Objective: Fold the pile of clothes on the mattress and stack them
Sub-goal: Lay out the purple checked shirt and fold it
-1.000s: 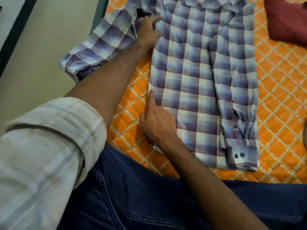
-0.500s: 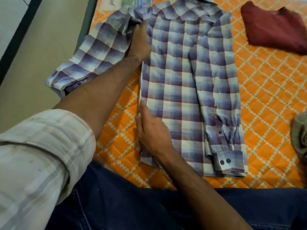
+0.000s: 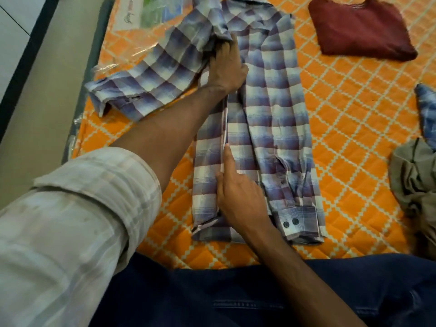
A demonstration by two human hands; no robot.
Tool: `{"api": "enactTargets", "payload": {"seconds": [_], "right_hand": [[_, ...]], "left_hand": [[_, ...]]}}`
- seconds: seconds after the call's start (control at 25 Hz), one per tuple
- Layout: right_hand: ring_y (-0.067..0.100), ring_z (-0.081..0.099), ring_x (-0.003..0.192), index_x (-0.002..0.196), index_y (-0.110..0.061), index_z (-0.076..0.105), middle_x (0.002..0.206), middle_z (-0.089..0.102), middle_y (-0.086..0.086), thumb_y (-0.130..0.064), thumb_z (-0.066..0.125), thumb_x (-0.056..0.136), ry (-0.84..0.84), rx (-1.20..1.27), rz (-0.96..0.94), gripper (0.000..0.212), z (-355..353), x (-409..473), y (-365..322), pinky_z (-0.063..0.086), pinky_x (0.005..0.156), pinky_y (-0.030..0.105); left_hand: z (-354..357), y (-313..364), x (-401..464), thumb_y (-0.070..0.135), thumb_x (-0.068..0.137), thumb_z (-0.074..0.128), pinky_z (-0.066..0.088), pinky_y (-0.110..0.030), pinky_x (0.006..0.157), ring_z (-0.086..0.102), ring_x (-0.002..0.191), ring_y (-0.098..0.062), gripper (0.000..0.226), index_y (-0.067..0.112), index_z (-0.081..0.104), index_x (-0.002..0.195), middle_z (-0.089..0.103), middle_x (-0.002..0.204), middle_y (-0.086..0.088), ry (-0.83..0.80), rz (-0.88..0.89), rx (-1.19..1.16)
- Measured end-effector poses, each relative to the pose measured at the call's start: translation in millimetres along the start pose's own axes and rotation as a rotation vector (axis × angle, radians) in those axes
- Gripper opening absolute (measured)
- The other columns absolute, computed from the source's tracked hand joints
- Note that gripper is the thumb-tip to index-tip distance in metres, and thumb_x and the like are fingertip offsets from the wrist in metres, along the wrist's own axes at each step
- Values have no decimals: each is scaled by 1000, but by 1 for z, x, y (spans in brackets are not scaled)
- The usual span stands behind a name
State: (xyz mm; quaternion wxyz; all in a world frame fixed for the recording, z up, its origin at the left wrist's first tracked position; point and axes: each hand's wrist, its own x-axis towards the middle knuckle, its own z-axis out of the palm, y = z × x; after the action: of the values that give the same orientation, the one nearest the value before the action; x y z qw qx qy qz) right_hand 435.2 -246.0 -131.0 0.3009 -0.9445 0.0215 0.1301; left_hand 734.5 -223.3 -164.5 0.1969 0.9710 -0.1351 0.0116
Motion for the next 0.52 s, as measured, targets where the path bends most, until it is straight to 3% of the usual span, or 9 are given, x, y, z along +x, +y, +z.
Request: {"api": "enactTargets", "payload": {"seconds": [0.16, 0.28, 0.4, 0.52], "right_hand": [[9, 45, 53, 159, -26, -19, 66, 43, -8, -23, 39, 108, -56, -42, -1, 77, -2, -9, 25, 39, 58, 32], [13, 44, 54, 158, -23, -23, 72, 48, -3, -24, 36, 109, -120, -204, -54, 76, 3, -13, 37, 35, 53, 32], [7, 35, 51, 159, -17, -19, 74, 46, -5, -28, 33, 111, -144, -297, -77, 72, 6, -12, 41, 20, 46, 27], [8, 37, 50, 158, -14, -18, 81, 60, 0, -27, 37, 110, -155, -335, -92, 74, 10, -11, 43, 21, 46, 27]], "left_hand": [[26, 7, -2, 47, 101, 43, 16, -48, 121, 15, 151, -37, 84, 4, 1, 159, 15, 164, -19, -62, -31, 42], [41, 6, -6, 49, 102, 39, 17, -49, 120, 16, 151, -36, 81, 4, 3, 159, 16, 164, -19, -59, -10, 69], [45, 6, -8, 51, 103, 35, 16, -50, 121, 15, 152, -35, 81, 4, 3, 159, 15, 165, -19, -29, 0, 88], [45, 4, -11, 52, 103, 32, 18, -50, 120, 17, 151, -36, 80, 4, 2, 160, 17, 164, -19, -50, 13, 119]]}}
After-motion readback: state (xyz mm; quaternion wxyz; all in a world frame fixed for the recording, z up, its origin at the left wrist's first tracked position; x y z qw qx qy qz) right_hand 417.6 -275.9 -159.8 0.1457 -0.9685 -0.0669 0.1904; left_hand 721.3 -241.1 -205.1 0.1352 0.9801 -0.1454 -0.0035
